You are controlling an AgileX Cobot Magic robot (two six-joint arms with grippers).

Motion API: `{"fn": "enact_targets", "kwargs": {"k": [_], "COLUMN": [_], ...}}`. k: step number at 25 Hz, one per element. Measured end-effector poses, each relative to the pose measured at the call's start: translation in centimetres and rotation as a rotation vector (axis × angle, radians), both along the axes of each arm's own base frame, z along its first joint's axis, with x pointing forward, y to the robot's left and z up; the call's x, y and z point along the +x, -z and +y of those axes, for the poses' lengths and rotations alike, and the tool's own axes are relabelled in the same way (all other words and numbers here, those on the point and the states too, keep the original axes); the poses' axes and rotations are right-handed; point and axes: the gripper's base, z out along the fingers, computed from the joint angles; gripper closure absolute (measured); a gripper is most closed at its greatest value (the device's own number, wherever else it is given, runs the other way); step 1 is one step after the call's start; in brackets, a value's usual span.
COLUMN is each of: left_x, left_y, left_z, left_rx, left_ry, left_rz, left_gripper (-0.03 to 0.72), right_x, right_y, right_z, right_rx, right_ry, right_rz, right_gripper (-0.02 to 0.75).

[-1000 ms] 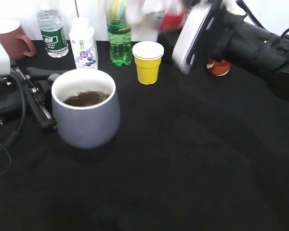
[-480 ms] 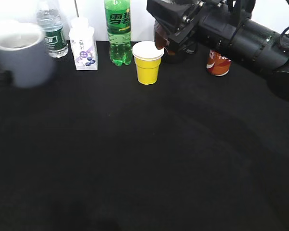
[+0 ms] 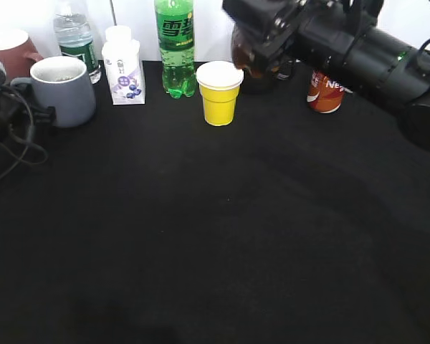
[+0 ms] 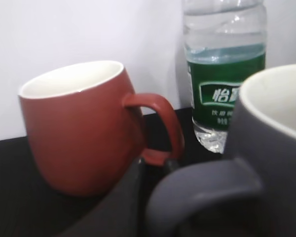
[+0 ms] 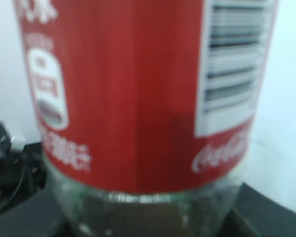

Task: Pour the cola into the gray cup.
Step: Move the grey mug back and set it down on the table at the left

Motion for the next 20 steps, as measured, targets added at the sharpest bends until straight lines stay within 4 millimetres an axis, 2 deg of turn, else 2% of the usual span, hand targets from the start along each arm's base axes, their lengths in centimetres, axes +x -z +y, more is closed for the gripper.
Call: {"fn": "enact_targets", "kwargs": {"k": [1, 4, 5, 9, 12, 13, 14, 15, 16, 17, 20], "left_x": [0.0, 0.1, 0.0, -2.1, -4.0, -6.3, -7.0, -9.6, -10.3, -12.2, -14.1], "left_y": [0.1, 0.0, 0.1, 0.7, -0.4, -1.1, -1.4, -2.6, -3.3, -4.9, -7.5], "left_z": [0.1, 0.1, 0.2, 0.2, -0.1, -0.4, -0.5, -0.8, -1.0, -1.5, -2.3], "left_rx": [-0.007, -0.018, -0.021, -0.025, -0.029, -0.034, -0.039, -0.046, -0.050, -0.058, -0.076], "left_ry": [-0.007, -0.016, -0.019, -0.021, -0.022, -0.026, -0.031, -0.031, -0.026, -0.004, 0.042], "left_rz": [0.001, -0.002, 0.006, 0.027, 0.023, 0.043, 0.047, 0.049, 0.038, 0.034, 0.073], "left_gripper": [0.588, 0.441, 0.421, 0.408, 0.407, 0.407, 0.407, 0.407, 0.407, 0.407, 0.407], "right_x": [0.0, 0.1, 0.1, 0.2, 0.5, 0.7, 0.8, 0.8, 0.7, 0.2, -0.7], "right_y": [0.0, 0.0, 0.0, 0.1, 0.3, 0.2, 0.0, -0.7, -1.0, -1.1, -0.1], "right_z": [0.0, -0.1, -0.1, -0.1, -0.5, -0.9, -1.2, -2.5, -3.2, -5.9, -12.7], "right_rx": [0.005, 0.006, 0.005, -0.003, -0.014, -0.017, -0.019, -0.020, -0.021, -0.024, -0.009], "right_ry": [0.006, 0.011, 0.012, 0.017, 0.039, 0.057, 0.068, 0.111, 0.130, 0.201, 0.422], "right_rz": [0.002, 0.007, 0.007, 0.017, 0.032, 0.037, 0.036, 0.033, 0.031, 0.043, 0.109], "right_gripper": [0.355, 0.355, 0.355, 0.355, 0.355, 0.355, 0.355, 0.355, 0.355, 0.355, 0.356]}}
